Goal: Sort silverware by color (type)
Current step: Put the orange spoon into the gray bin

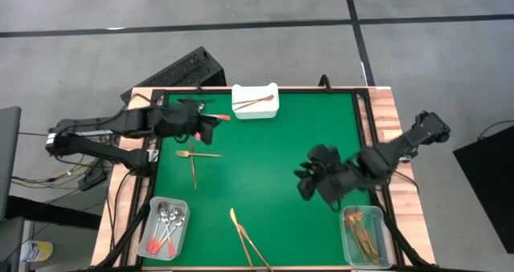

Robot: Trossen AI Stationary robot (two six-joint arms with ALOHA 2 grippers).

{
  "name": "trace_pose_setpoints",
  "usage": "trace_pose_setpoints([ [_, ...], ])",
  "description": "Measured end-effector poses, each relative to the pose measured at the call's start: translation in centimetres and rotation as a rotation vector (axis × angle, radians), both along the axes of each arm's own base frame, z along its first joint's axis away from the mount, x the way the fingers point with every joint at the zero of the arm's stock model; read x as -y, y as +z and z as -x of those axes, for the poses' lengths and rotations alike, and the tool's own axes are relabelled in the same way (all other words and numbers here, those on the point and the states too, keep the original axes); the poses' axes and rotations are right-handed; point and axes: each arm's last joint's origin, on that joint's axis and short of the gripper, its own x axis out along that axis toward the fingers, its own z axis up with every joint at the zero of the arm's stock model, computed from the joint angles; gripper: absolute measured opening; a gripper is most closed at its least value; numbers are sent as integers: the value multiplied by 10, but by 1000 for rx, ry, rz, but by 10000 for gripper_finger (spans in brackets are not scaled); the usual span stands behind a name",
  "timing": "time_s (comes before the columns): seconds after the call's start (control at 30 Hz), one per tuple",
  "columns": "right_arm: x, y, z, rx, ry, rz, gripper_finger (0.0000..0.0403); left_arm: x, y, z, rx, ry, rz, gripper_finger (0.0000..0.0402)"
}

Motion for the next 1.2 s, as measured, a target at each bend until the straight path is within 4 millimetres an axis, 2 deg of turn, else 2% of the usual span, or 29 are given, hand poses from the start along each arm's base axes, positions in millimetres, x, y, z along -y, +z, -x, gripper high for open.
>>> trace_pose_setpoints([
  [0.13, 31, 2, -21, -64, 127, 44, 182, 2, 17, 17, 122, 7, -18, 96],
  [0.23, 53, 4, -38, -53, 215, 67, 182, 6, 19, 29, 112, 20, -18, 85],
  [0.4, 93, 9, -63, 27, 321, 136, 182, 6, 0, 41, -58, 124, 77, 75],
  [0.57, 142, -2, -93, 113, 357, 101, 182, -1, -19, 32, -270, 176, 23, 74],
  [0.7, 179, -20, -116, 163, 381, 53, 182, -32, -38, 16, -451, 114, 66, 75],
  [0.87, 216, -44, -130, 181, 342, -72, 182, -91, -72, -2, -669, -25, 38, 94],
  [1.03, 238, -52, -119, 108, 275, -130, 182, -143, -117, -10, -845, -208, 39, 117],
  [1.2, 255, -47, -103, 75, 189, -158, 182, -170, -160, -12, -929, -341, 120, 121],
])
